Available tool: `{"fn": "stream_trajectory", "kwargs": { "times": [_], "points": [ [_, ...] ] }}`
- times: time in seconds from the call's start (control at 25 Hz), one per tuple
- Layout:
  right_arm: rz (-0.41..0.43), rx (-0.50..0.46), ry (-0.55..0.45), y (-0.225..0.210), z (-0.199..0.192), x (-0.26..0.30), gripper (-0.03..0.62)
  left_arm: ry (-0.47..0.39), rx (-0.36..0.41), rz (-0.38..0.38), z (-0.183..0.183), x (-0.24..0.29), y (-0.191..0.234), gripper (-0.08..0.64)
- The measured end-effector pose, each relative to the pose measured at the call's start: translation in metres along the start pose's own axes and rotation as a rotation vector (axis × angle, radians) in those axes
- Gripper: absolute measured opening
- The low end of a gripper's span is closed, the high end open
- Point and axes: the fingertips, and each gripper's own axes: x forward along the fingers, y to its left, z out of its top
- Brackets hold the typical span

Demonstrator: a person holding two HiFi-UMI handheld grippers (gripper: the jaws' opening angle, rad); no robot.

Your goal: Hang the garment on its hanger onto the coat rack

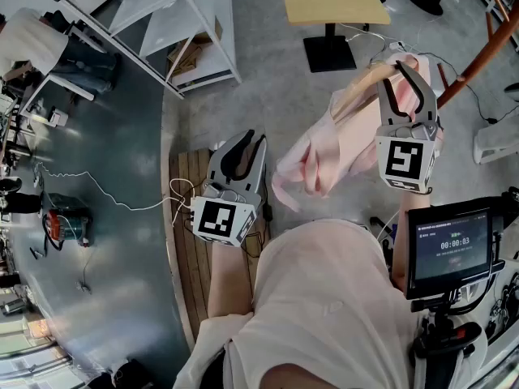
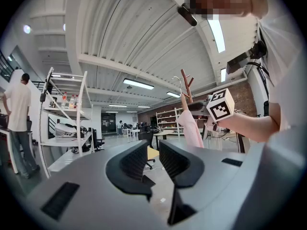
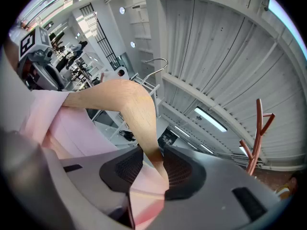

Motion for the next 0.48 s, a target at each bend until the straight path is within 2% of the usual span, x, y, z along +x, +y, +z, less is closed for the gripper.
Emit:
{"fn": "stream_trajectory", "kwargs": {
  "times": [0.36,0.48],
  "points": [
    [-0.032,0.019,-0.049,-0.013,0.020,-0.002,0.124,-0.015,0.011,0.003,0.008,-0.001,0.006,0.081],
    [-0.039,0.022,-0.073,-0.034,0.016,-0.004,0.124,-0.022,0.018,0.016,0.016,0.012,-0.004,0.081]
  ]
}}
